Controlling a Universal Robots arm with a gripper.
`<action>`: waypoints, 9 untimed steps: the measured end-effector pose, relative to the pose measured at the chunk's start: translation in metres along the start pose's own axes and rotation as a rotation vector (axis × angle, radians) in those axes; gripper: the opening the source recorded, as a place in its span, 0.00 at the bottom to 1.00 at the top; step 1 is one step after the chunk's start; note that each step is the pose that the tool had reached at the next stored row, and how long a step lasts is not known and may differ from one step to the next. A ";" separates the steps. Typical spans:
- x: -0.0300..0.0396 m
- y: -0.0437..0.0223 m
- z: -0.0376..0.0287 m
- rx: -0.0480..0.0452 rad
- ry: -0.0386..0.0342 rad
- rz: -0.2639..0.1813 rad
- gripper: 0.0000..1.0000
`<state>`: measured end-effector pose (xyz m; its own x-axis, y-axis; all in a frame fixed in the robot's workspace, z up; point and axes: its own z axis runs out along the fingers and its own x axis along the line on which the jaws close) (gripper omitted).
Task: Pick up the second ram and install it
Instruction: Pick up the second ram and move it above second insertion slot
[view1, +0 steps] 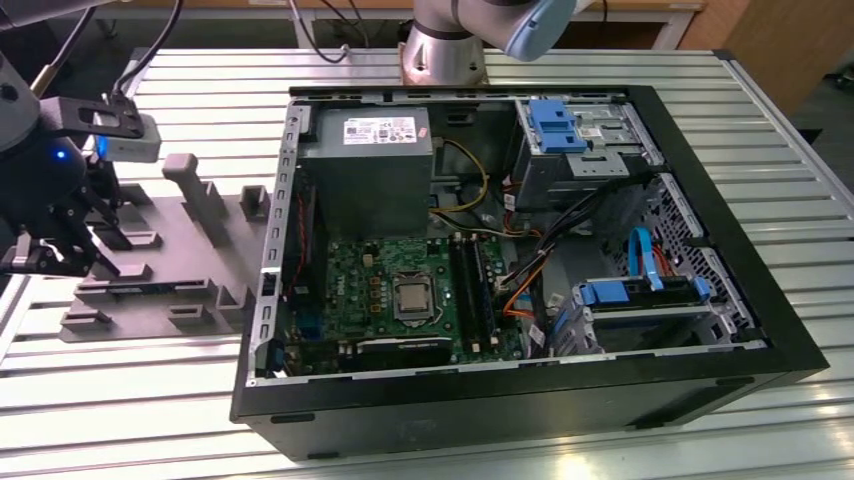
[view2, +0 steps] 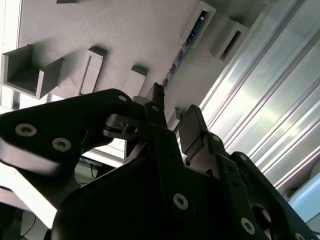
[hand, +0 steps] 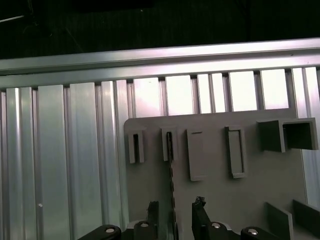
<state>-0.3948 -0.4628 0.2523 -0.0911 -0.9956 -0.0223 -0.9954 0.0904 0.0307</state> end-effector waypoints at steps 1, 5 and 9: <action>0.0001 0.0001 0.0008 -0.0001 0.0001 0.000 0.40; 0.0001 0.0001 0.0042 -0.0001 0.0001 0.000 0.40; 0.0002 0.0000 0.0079 0.0000 0.0000 0.000 0.40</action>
<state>-0.3951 -0.4628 0.2443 -0.0912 -0.9956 -0.0223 -0.9954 0.0905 0.0307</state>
